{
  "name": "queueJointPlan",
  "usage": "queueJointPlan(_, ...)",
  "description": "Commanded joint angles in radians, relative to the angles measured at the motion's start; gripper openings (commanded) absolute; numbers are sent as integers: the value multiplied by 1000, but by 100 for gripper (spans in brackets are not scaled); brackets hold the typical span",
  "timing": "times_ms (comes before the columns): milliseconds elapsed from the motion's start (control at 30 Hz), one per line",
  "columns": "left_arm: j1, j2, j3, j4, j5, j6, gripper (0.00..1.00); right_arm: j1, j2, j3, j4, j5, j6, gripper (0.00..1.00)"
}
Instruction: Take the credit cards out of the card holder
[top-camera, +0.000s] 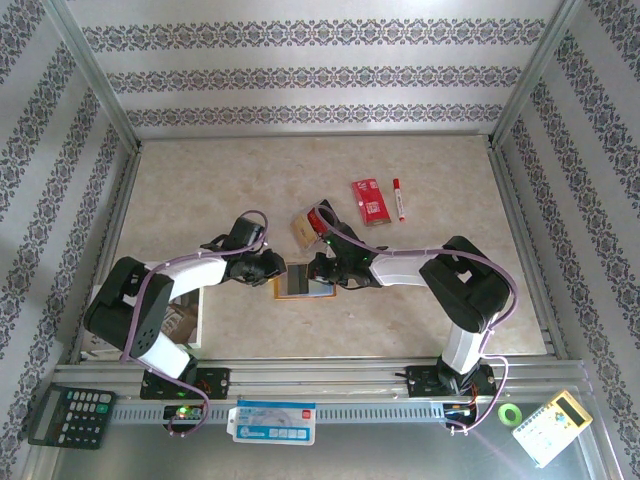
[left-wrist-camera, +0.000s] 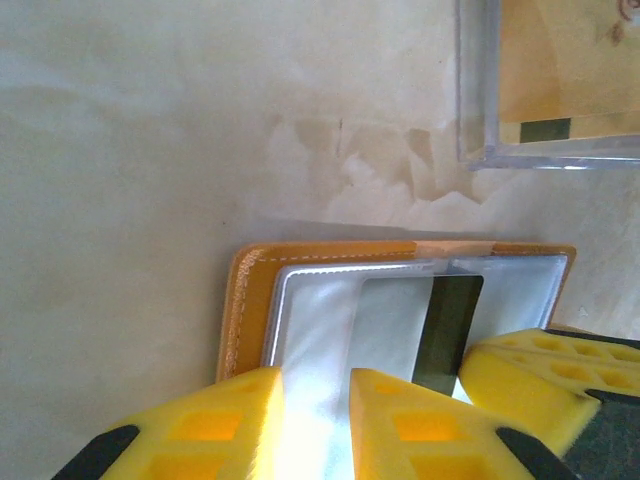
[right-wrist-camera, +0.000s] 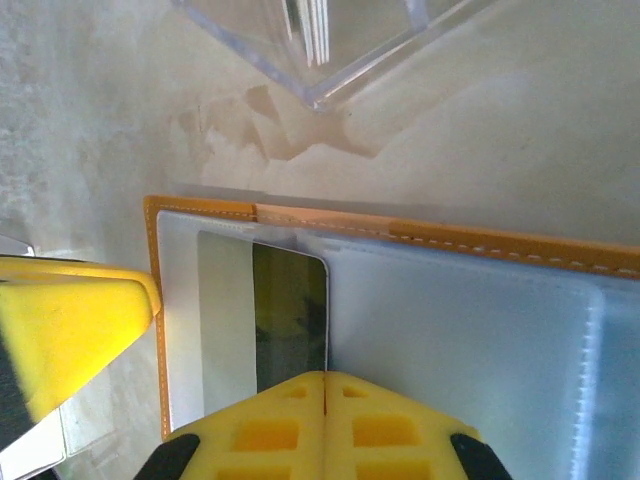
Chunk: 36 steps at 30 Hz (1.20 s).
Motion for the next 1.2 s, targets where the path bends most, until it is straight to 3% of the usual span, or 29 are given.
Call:
queueJointPlan(0, -16, -41, 27, -63, 9, 18, 24, -3, -10, 7, -7, 12, -14, 4)
queueJointPlan(300, -40, 20, 32, -44, 60, 30, 19, -4, 21, 5, 27, -9, 34, 18)
queueJointPlan(600, -41, 89, 12, -97, -22, 70, 15, 22, 56, 6, 35, -11, 89, 28)
queueJointPlan(833, -41, 102, -4, -106, -56, 85, 14, 30, 70, 13, 67, -22, 97, 21)
queueJointPlan(1167, -40, 56, 14, -129, -87, 94, 16, -3, -46, -78, 82, 76, 69, 6)
